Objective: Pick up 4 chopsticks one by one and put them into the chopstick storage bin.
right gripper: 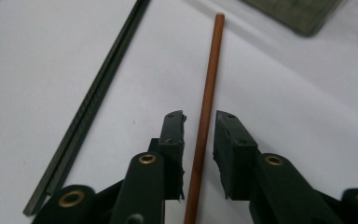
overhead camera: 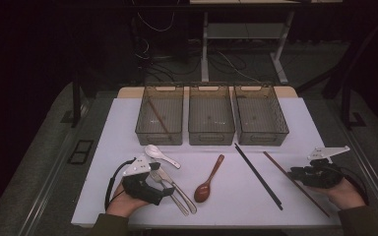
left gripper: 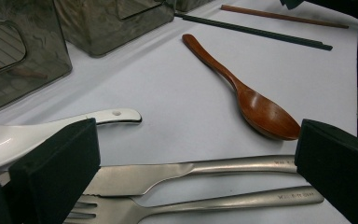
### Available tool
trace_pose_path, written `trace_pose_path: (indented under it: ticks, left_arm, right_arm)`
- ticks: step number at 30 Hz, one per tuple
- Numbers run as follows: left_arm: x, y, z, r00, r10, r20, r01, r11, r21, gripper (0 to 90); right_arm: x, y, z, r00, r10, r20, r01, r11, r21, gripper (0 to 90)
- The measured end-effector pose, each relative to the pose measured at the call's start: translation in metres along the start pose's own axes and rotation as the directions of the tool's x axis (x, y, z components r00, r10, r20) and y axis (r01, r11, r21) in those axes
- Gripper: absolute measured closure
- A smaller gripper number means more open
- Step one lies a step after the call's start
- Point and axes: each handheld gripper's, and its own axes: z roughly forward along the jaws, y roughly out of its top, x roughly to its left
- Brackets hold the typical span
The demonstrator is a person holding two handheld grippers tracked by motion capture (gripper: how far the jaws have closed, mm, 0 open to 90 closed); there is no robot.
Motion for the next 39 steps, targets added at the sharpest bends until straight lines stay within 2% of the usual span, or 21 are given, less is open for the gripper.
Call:
trace_pose_path:
  ticks: [8, 14, 22, 39]
  left_arm:
    - [-0.0005, 0.0000, 0.0006, 1.0000, 0.000, 0.001, 0.000, 1.0000, 0.001, 0.0]
    - [-0.0011, 0.0002, 0.0011, 1.0000, 0.005, 0.003, -0.005, 1.0000, 0.006, 0.0]
    - [-0.0016, 0.0001, 0.0021, 1.0000, 0.004, 0.006, -0.004, 1.0000, 0.003, 0.0]
    - [-0.0018, 0.0000, 0.0023, 1.0000, 0.004, 0.008, -0.004, 1.0000, 0.004, 0.0]
  right_arm:
    - [-0.0014, -0.0110, 0.0026, 0.9998, 0.020, 0.007, -0.020, 0.999, 0.048, 78.2]
    - [-0.0011, -0.0110, 0.0073, 0.9998, 0.020, 0.005, -0.020, 0.998, 0.064, 79.9]
    - [0.0027, -0.0101, 0.0089, 0.9994, -0.012, 0.034, 0.010, 0.997, 0.070, 82.1]
    - [-0.0018, -0.0100, 0.0082, 1.0000, -0.003, 0.007, 0.003, 0.998, 0.065, 84.2]
